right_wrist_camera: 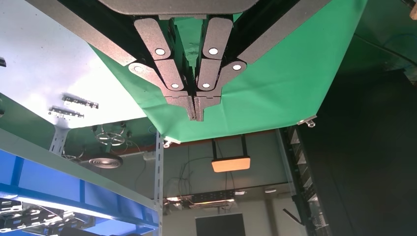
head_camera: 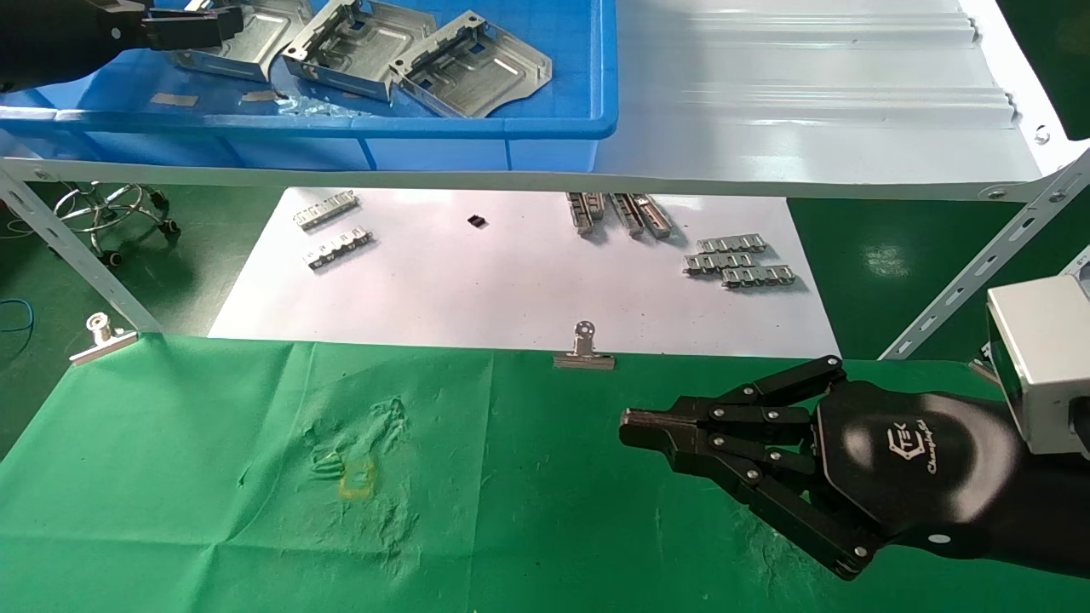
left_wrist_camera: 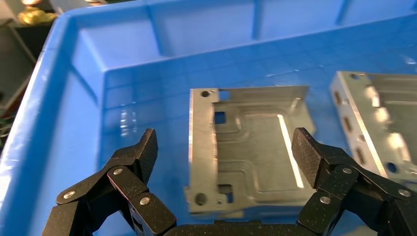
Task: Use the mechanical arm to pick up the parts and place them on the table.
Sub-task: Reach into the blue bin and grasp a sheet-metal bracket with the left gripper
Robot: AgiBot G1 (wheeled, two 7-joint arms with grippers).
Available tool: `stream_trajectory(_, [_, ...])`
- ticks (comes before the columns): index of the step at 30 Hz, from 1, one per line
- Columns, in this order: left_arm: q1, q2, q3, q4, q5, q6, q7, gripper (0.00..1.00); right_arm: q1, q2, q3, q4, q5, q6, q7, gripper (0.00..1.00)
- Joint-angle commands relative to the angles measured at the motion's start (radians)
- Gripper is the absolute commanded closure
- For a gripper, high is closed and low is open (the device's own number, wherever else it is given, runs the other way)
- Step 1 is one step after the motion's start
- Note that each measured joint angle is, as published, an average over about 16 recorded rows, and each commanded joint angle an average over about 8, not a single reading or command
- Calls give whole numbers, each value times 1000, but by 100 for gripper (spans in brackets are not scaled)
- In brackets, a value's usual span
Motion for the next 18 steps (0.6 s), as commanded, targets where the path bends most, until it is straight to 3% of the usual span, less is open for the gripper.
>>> stream_trajectory(1, [-1,11,-3,21,-2,-25,16,100,0,0,0,0,0,0,0,100])
stream_trajectory(18, [-16,46,-9,88,-9,-82,59,100,0,0,0,0,0,0,0,100])
